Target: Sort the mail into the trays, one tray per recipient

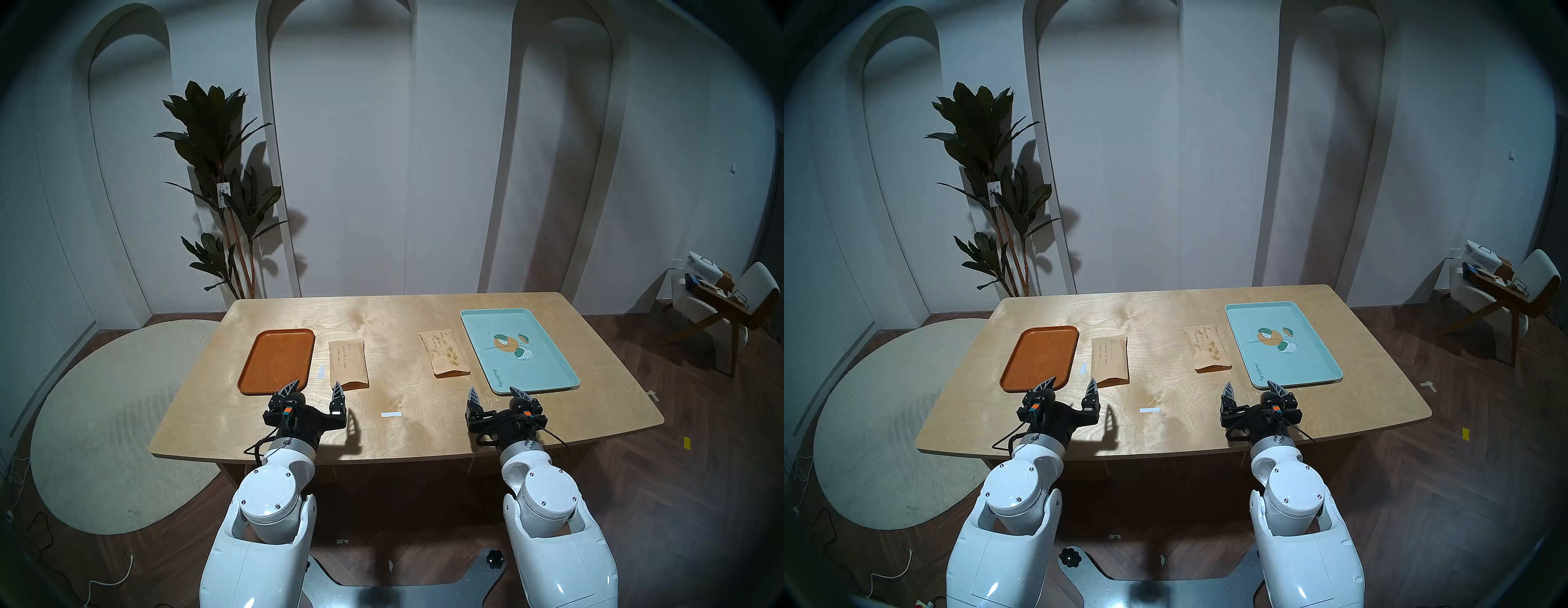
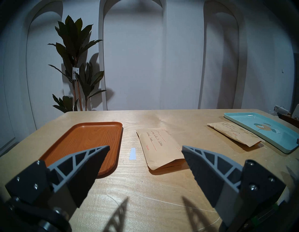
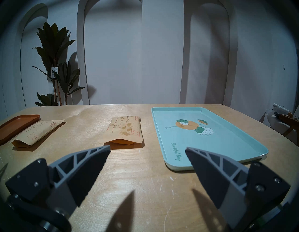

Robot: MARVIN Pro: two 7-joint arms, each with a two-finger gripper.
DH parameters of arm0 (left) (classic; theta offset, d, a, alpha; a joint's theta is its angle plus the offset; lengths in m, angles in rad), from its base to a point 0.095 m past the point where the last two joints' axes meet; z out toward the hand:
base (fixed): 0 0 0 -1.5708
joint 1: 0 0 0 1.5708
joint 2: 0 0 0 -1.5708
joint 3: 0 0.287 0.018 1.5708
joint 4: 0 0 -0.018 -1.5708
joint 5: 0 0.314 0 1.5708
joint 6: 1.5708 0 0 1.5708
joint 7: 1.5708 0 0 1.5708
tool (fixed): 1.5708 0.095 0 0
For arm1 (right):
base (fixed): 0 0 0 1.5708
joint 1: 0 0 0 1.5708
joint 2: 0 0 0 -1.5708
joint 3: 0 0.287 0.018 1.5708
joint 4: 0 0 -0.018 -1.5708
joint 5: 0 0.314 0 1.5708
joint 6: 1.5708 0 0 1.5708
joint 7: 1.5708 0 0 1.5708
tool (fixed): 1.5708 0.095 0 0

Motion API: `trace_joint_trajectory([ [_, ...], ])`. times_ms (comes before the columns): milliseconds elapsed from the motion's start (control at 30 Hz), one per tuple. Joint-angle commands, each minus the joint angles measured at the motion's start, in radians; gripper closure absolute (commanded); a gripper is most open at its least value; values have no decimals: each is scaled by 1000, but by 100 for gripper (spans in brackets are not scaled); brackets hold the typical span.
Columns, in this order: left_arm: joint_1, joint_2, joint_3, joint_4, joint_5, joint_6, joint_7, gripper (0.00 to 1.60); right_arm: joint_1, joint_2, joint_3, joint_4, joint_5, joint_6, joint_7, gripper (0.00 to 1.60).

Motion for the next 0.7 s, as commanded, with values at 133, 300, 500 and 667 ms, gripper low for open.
trace_joint_trajectory([
  [133,-31,87,61,-58,204,34,43,0,4,-1,0,-20,1,-4,0,0],
  [300,-44,135,107,-66,352,73,75,0,4,-1,0,-19,1,-4,0,0],
  [500,-60,156,169,-50,507,131,112,0,3,-1,0,-20,1,-4,1,0],
  [667,-74,199,226,-33,653,192,123,0,4,-1,0,-20,1,-4,1,0],
])
